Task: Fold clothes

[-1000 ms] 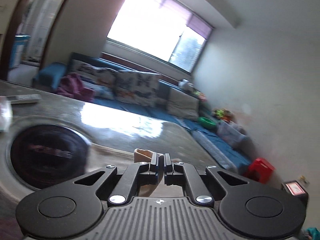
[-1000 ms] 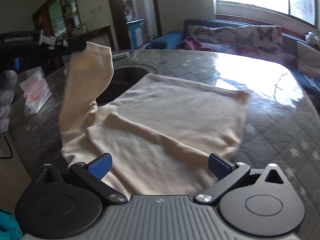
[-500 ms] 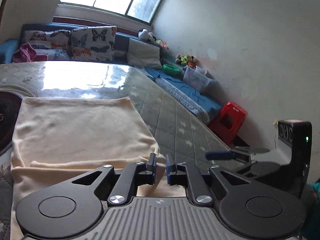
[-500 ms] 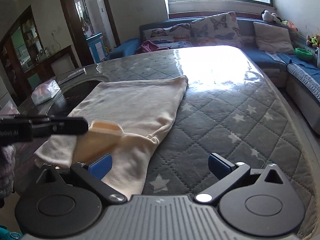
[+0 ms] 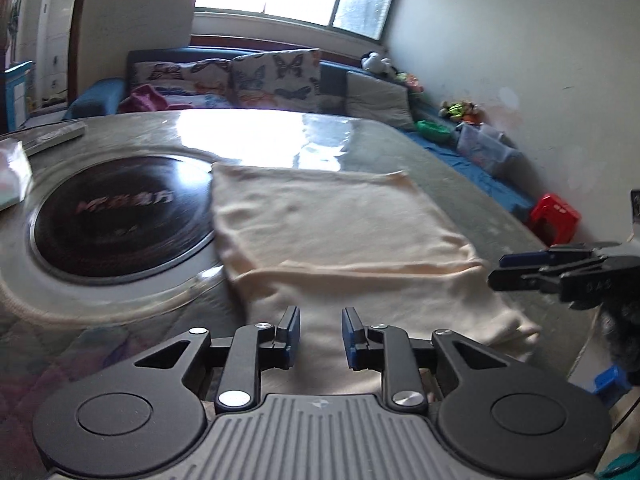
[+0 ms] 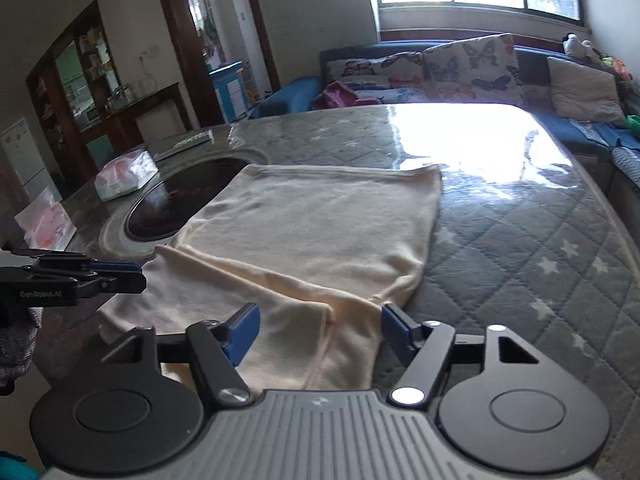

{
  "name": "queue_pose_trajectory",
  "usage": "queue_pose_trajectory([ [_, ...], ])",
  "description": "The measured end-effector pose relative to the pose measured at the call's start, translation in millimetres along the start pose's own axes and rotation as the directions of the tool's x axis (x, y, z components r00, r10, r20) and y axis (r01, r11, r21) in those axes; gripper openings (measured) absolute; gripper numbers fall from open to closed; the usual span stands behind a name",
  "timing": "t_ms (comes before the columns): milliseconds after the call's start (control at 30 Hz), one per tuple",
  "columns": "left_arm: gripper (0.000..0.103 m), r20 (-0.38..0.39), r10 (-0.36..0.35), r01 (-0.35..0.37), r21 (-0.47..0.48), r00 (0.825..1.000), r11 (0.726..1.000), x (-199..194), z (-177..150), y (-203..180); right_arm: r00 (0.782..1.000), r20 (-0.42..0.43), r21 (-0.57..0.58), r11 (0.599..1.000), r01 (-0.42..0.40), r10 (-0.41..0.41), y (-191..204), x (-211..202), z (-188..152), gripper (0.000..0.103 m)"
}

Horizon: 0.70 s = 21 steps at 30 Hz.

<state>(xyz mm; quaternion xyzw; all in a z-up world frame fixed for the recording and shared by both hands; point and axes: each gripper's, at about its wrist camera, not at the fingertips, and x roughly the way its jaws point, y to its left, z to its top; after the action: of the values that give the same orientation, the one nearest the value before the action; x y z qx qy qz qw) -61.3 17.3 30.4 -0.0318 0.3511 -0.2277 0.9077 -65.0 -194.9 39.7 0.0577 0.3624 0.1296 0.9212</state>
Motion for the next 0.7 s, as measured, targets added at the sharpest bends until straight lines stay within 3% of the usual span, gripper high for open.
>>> queue_pose_trajectory([
  [167,0.024,-0.025,0.063,-0.063,0.001,0.998,0.998,0.3,-8.3,13.9,0.999,-0.032,-0.026,1.0,-0.004,0.003,5.6,14.8,1.7,0.038],
  [233,0.024,-0.019,0.069,-0.069,-0.006,0.997,0.998,-4.9,-6.0,16.9,1.0,-0.031,-0.035,0.999,0.004,-0.005,7.0,16.7,1.3,0.036],
  [400,0.022,0.023,-0.006,0.007,-0.011,1.0,1.0,-1.9,11.5,10.6,0.999,-0.04,-0.046,0.999,0.021,-0.023,7.3,21.2,0.7,0.031],
  [533,0.022,-0.003,-0.005,0.005,-0.032,1.0,0.999,20.2,14.7,14.5,0.998,-0.044,-0.065,0.997,0.039,-0.042,7.1,23.9,-1.6,0.025],
  [600,0.017,-0.015,-0.005,0.004,-0.044,1.0,0.999,30.7,16.2,16.7,0.998,-0.036,-0.076,0.996,0.044,-0.047,8.4,22.9,-1.8,0.024],
  [700,0.017,-0.007,-0.003,0.002,-0.067,1.0,0.998,26.6,15.0,22.9,0.998,-0.032,-0.092,0.995,0.044,-0.047,9.8,22.0,-1.5,0.021],
])
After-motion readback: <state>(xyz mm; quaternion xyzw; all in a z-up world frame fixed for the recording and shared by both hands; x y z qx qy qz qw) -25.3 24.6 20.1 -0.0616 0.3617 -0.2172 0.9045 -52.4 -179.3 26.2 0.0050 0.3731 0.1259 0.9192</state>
